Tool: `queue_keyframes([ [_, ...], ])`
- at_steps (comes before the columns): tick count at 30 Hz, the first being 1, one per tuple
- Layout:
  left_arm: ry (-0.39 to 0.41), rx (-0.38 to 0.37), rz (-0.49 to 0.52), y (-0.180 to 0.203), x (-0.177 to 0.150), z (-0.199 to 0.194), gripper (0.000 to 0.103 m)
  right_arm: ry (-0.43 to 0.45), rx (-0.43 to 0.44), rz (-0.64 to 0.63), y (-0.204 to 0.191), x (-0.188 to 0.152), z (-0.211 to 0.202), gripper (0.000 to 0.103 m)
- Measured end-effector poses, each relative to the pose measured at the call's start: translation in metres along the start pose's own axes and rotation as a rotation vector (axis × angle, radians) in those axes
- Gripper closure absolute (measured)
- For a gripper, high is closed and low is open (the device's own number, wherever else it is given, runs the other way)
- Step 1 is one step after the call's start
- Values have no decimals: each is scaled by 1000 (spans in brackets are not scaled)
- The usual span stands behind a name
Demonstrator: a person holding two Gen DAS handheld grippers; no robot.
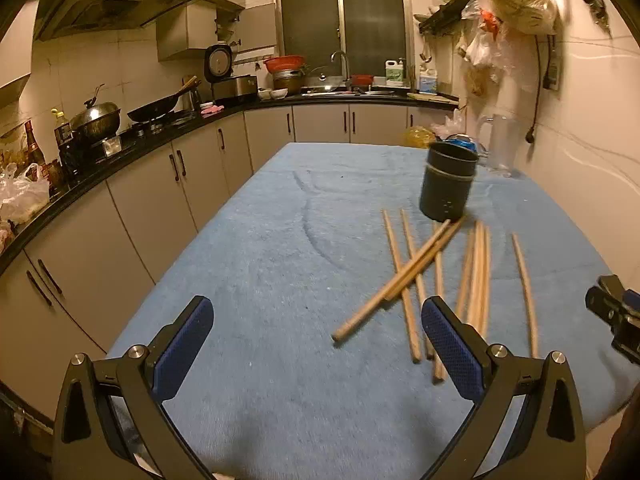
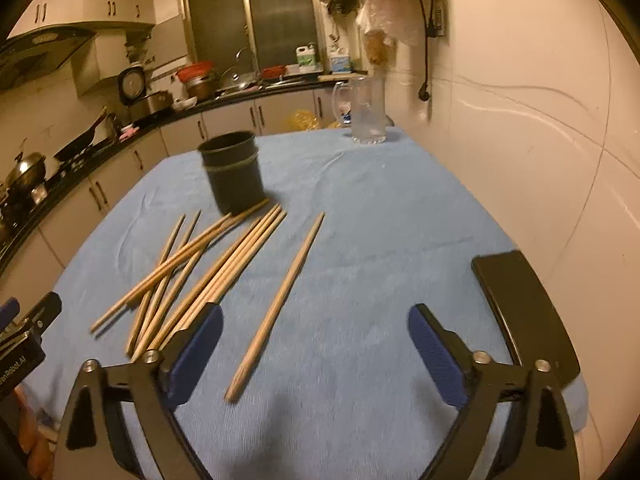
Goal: Organize utensils
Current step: 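Move the left gripper toward the loose wooden chopsticks on the towel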
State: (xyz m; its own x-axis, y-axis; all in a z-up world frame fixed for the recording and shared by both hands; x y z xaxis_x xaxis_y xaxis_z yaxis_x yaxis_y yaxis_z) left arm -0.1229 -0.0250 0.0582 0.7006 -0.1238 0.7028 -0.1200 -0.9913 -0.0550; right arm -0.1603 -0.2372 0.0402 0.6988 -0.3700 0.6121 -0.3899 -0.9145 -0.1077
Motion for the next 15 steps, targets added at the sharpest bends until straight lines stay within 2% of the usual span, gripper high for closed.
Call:
queue_keyframes([
  [6, 5, -1, -1, 8, -9, -9, 0, 58, 8, -7, 9, -6, -24, 9],
  [11, 3, 3, 47, 18, -6, -1, 0, 34, 7, -8, 10, -4, -12, 9],
  [15, -9, 8, 47, 16, -7, 3, 0, 16, 15, -12, 7, -5, -3, 9],
])
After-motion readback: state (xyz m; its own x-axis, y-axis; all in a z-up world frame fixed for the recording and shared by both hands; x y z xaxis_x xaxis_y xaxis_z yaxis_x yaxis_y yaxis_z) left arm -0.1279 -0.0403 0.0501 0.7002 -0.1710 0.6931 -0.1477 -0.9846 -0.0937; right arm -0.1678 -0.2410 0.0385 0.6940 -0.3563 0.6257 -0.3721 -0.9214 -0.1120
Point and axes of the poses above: each gripper's, at about its wrist camera, not at the fingertips, and z roughly the way its jaws point, y to its right, x to its top, the point moved 4 cm from there along z, roughly the way its jaws point, and after that the axes turned 11 degrees about -y, right-handed, at the moved point
